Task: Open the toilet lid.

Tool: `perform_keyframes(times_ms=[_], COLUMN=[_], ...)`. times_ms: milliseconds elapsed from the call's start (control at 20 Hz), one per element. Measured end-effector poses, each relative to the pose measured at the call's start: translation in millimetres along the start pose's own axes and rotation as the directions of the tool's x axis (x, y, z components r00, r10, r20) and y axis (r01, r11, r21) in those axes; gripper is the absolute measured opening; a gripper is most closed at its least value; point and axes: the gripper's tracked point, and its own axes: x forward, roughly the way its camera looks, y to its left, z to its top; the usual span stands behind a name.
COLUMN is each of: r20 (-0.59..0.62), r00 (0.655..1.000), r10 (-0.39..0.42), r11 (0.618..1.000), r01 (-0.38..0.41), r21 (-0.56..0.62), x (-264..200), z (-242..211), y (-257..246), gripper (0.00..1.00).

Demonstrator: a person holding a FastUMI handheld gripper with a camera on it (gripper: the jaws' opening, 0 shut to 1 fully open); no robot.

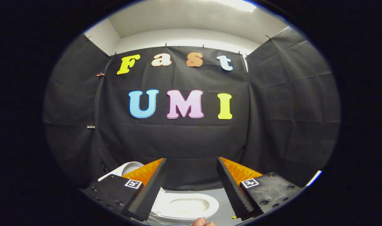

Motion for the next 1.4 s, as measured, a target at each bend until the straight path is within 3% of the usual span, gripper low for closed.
perform_keyframes(times_ms=[150,450,1400], r20=[0.038,0.032,-0.013], r00=[0.999,0.999,1.000], r10=[-0.020,0.000,0.023], r11=[0.997,0.994,0.997], r01=[0.023,0.003,-0.024], r21=[-0.073,-0.107,-0.071], x=[5.8,9.8,-6.2], z=[2.9,2.6,-6.3], y=[-8.1,-3.8,11.4], gripper=[0.98,0.98,0.98])
